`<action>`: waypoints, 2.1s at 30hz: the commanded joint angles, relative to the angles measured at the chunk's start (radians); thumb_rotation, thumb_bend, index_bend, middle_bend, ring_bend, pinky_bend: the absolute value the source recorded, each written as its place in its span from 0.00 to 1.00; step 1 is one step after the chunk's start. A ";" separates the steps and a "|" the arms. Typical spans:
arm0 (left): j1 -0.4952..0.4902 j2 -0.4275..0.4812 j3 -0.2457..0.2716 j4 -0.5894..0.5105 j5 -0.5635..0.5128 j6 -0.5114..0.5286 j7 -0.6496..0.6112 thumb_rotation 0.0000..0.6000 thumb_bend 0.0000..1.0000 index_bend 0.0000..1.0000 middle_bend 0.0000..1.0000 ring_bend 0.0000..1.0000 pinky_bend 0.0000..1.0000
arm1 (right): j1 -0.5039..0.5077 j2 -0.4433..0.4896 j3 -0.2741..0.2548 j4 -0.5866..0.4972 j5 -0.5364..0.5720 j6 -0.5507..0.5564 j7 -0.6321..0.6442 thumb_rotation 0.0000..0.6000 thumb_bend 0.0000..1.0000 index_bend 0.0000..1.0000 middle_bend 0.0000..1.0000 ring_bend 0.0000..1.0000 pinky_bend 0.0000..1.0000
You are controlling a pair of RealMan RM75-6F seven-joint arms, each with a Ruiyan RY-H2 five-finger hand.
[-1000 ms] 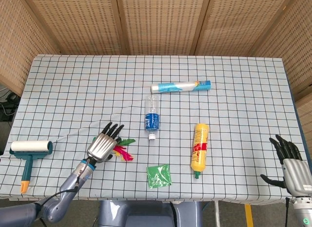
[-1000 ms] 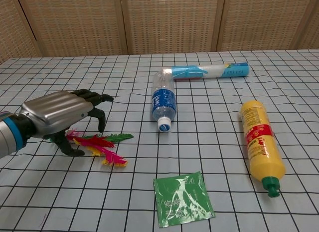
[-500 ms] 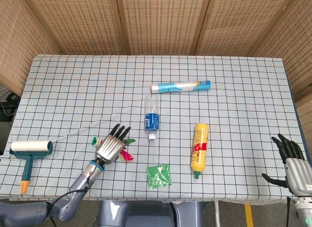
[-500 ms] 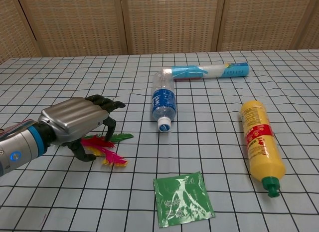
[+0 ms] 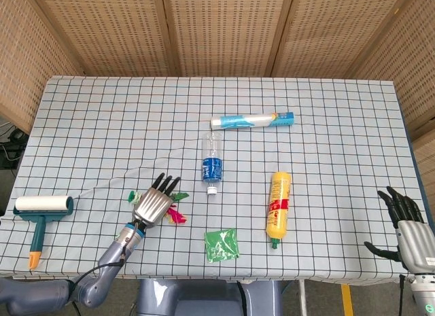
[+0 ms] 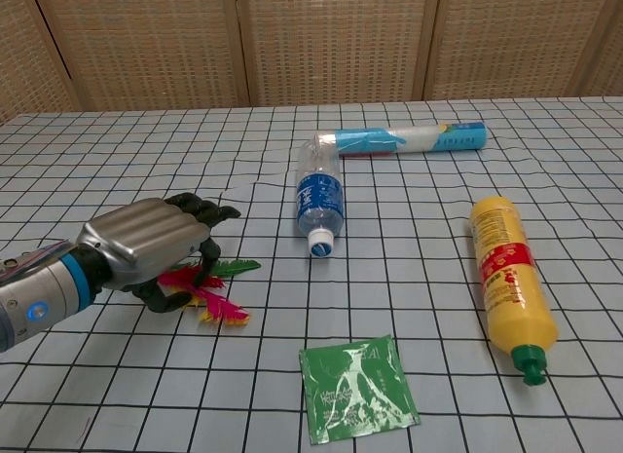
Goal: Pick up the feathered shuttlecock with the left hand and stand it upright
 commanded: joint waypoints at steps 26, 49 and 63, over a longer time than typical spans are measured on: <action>-0.006 0.219 -0.052 -0.172 0.044 0.093 -0.112 1.00 0.58 0.65 0.00 0.00 0.00 | -0.003 -0.008 0.001 0.011 -0.017 0.016 0.011 1.00 0.08 0.03 0.00 0.00 0.00; 0.013 0.254 -0.075 -0.061 0.059 0.105 -0.363 1.00 0.55 0.60 0.00 0.00 0.00 | 0.005 -0.024 -0.004 0.016 -0.014 -0.002 -0.025 1.00 0.08 0.03 0.00 0.00 0.00; 0.045 0.208 -0.050 0.003 0.101 0.149 -0.456 1.00 0.33 0.38 0.00 0.00 0.00 | 0.004 -0.025 -0.005 0.017 -0.013 -0.001 -0.029 1.00 0.08 0.03 0.00 0.00 0.00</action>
